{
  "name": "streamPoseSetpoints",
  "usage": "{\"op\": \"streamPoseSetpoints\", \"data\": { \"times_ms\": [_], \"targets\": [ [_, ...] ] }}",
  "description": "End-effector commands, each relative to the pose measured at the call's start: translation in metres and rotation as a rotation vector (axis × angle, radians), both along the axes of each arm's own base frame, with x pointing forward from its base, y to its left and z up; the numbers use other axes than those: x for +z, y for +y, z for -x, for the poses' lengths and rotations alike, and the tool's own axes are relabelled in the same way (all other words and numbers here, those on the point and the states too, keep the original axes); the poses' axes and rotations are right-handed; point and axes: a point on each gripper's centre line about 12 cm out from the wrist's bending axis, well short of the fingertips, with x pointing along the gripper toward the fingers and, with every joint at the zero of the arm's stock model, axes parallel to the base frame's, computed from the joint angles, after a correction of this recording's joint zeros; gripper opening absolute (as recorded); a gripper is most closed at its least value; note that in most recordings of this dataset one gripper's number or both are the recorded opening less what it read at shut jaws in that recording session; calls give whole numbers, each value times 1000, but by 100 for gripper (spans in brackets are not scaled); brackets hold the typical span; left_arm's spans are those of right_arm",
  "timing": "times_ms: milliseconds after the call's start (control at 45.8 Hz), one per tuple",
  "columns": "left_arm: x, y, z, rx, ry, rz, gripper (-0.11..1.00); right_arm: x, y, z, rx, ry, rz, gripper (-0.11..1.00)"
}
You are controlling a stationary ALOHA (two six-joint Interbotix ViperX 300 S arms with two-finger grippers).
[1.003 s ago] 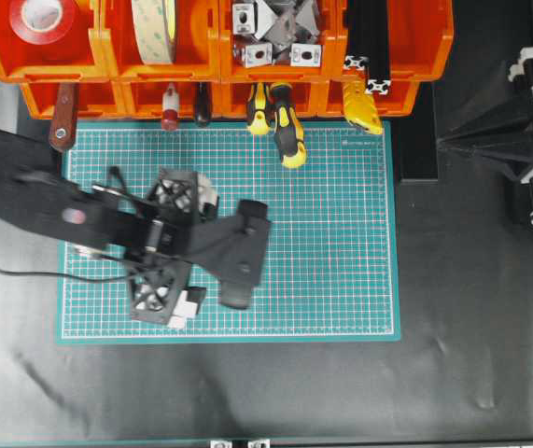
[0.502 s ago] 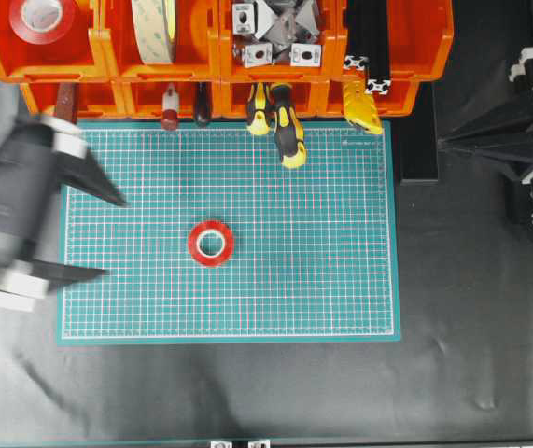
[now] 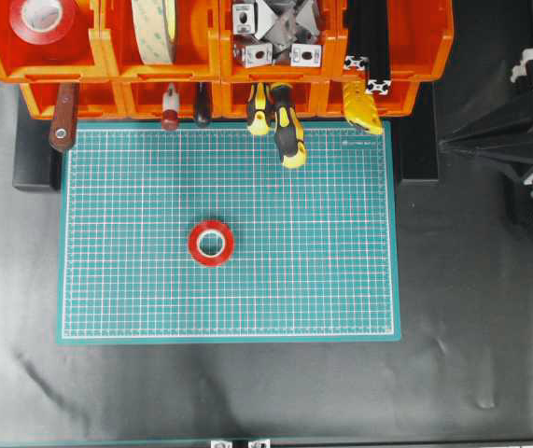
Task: Pick vinyl tape from container rack with left arm.
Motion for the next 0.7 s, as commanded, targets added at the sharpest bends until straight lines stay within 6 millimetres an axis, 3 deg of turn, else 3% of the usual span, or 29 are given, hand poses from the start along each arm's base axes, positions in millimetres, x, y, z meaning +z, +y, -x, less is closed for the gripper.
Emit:
{"op": "streamPoseSetpoints", "data": {
  "times_ms": [0, 131, 676],
  "targets": [
    [3, 7, 11, 27, -60, 13, 81, 7, -1, -1, -3, -15, -2, 0],
    [-4, 13, 20, 60, -97, 16, 81, 11, 0, 1, 0, -32, -6, 0],
    [-8, 13, 18, 60, -173, 26, 81, 13, 0, 3, 1, -46, -5, 0]
  ]
}}
